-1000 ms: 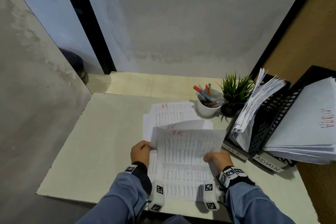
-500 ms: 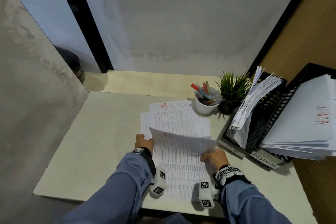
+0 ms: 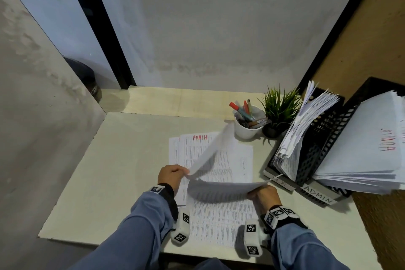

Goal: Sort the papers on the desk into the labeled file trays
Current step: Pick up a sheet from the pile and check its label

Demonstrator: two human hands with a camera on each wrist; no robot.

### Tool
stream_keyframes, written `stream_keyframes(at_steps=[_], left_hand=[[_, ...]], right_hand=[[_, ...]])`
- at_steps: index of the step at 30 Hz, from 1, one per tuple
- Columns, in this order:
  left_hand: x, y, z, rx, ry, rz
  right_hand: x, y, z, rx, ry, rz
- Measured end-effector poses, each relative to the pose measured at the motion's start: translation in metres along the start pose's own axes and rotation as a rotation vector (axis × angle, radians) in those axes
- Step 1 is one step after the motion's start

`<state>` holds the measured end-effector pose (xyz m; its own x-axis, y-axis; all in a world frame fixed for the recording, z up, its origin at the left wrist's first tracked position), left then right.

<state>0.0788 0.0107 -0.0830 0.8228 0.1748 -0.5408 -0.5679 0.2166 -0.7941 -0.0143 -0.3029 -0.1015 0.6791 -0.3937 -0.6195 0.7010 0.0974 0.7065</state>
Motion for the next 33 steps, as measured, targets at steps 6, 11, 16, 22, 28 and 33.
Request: stream_keyframes(at_steps=[6,11,16,22,28,33], left_hand=[[-0.014,0.009,0.003,-0.084,0.065,0.096],[-0.026,0.008,-0.001,-0.164,0.080,0.172],[-0.046,-0.021,-0.024,-0.445,0.273,0.085],[-0.081,-0.106,0.001,-0.309,0.043,-0.334],[-0.081,-0.098,-0.002,-0.252,0.028,-0.351],[-0.070,-0.063,-0.022,-0.042,0.062,-0.208]], right_hand=[[-0.016,0.006,-0.002,0.261,-0.062,-0.035],[-0.014,0.022,-0.008,0.343,-0.067,0.045],[-0.023,0.058,-0.020,0.452,0.005,0.180],[-0.069,0.145,0.007,0.392,-0.120,0.606],[-0.086,0.157,0.010,0.413,-0.154,0.711],[-0.060,0.113,-0.015,0.362,-0.028,0.476]])
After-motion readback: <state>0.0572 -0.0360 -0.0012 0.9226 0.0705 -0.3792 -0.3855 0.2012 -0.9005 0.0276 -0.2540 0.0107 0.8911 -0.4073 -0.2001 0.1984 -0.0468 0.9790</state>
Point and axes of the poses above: each hand's wrist, its own x-axis towards the middle knuckle, its own z-axis out of the back of the hand, y = z × x, the point moved 10 cm from there along x, towards the middle knuckle, and after that the axes turned 5 degrees about z, right-handed, at the moved point
